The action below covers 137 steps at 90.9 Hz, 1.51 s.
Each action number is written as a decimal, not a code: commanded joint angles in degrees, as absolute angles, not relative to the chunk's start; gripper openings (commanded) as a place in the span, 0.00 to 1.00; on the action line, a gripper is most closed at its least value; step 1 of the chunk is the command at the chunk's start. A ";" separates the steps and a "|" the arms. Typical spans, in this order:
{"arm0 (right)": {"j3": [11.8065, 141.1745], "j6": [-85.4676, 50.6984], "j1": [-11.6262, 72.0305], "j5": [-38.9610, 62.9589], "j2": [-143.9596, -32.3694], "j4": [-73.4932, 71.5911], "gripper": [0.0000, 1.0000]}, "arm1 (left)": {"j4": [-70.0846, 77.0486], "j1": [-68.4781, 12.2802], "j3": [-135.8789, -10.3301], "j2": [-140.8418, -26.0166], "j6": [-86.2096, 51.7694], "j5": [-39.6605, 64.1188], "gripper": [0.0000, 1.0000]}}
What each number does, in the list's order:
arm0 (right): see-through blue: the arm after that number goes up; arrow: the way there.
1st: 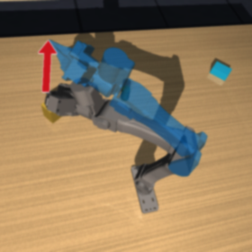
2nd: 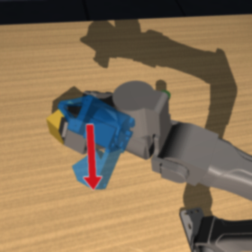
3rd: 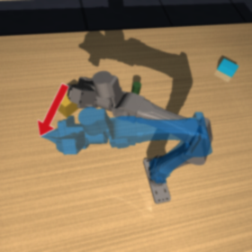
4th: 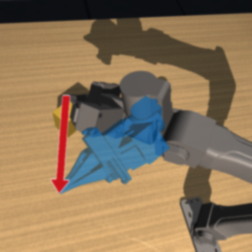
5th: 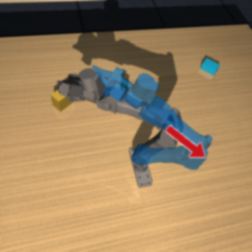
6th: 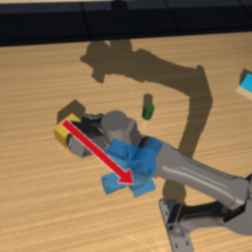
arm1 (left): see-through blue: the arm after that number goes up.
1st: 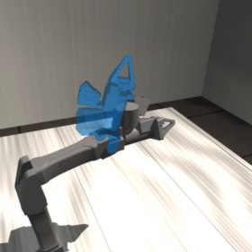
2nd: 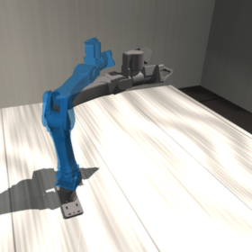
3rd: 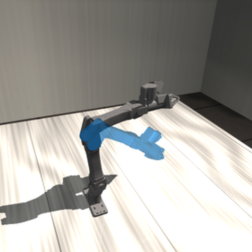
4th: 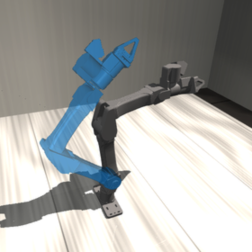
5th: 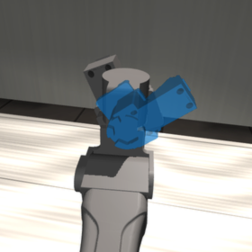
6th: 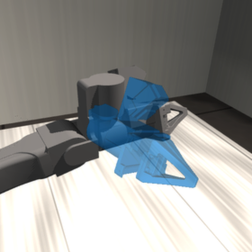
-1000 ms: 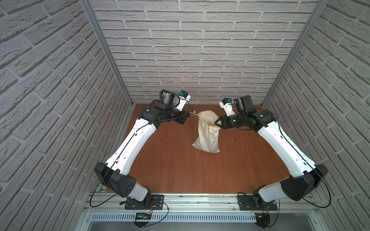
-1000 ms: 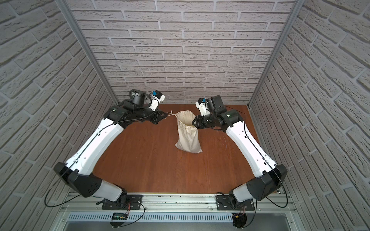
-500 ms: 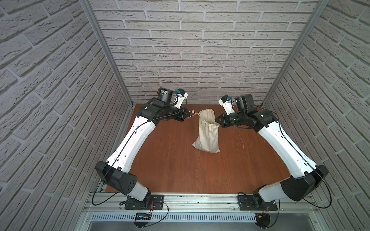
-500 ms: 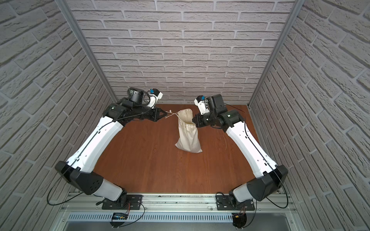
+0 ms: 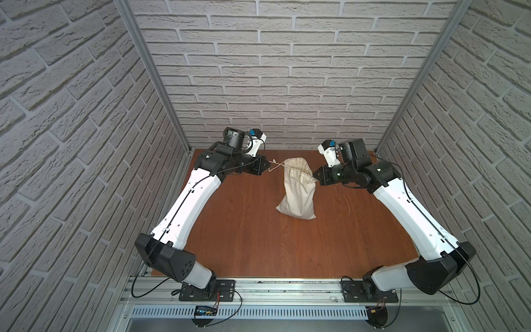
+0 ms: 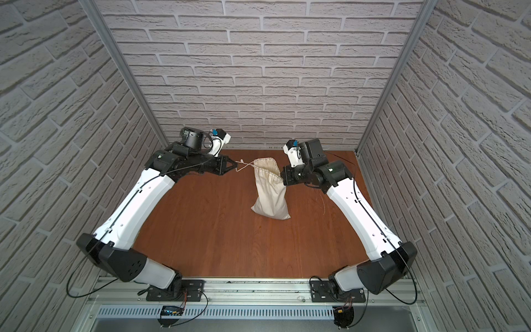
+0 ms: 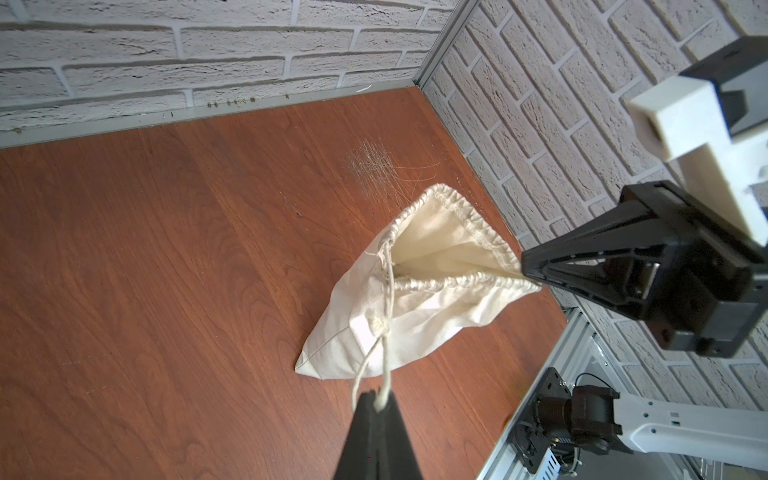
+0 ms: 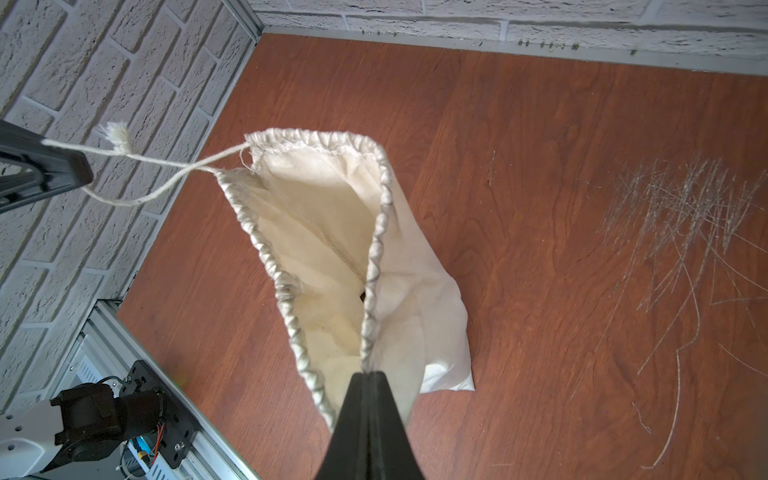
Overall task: Close the soil bag
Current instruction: Frap the soil bag at the center of the board.
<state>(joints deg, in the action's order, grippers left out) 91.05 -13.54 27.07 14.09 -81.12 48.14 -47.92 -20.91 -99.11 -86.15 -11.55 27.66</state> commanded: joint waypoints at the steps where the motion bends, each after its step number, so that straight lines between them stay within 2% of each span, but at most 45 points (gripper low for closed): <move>1: 90.41 -13.57 27.33 13.61 -78.02 47.70 0.07 | -45.84 -20.48 -99.30 -84.19 -13.19 30.14 0.00; 8: 90.39 -12.27 27.33 14.53 -77.00 46.90 0.15 | -45.87 -20.43 -99.66 -84.11 -13.61 30.94 0.00; 19: 89.94 -9.88 27.91 17.44 -75.63 43.90 0.40 | -45.98 -20.48 -99.70 -84.00 -13.54 31.17 0.00; 32: 92.75 -6.78 30.21 19.72 -77.54 43.89 0.52 | -46.02 -20.48 -99.37 -84.10 -13.56 31.92 0.00; 45: 99.65 -2.14 34.30 21.46 -83.75 47.63 0.58 | -46.05 -20.48 -99.20 -83.70 -13.45 31.74 0.00; 71: 113.59 7.54 38.25 16.34 -97.70 55.57 0.61 | -45.63 -20.37 -99.32 -83.92 -13.36 31.90 0.00; 90: 110.91 11.91 38.94 11.63 -98.44 51.74 0.66 | -45.78 -20.27 -100.46 -84.41 -13.37 32.64 0.00; 108: 112.91 13.59 38.93 9.92 -100.86 54.48 0.69 | -45.86 -20.16 -101.11 -84.98 -13.80 33.27 0.00; 137: 113.82 12.90 38.91 10.43 -103.16 55.00 0.65 | -45.90 -20.15 -101.24 -84.68 -14.14 33.40 0.00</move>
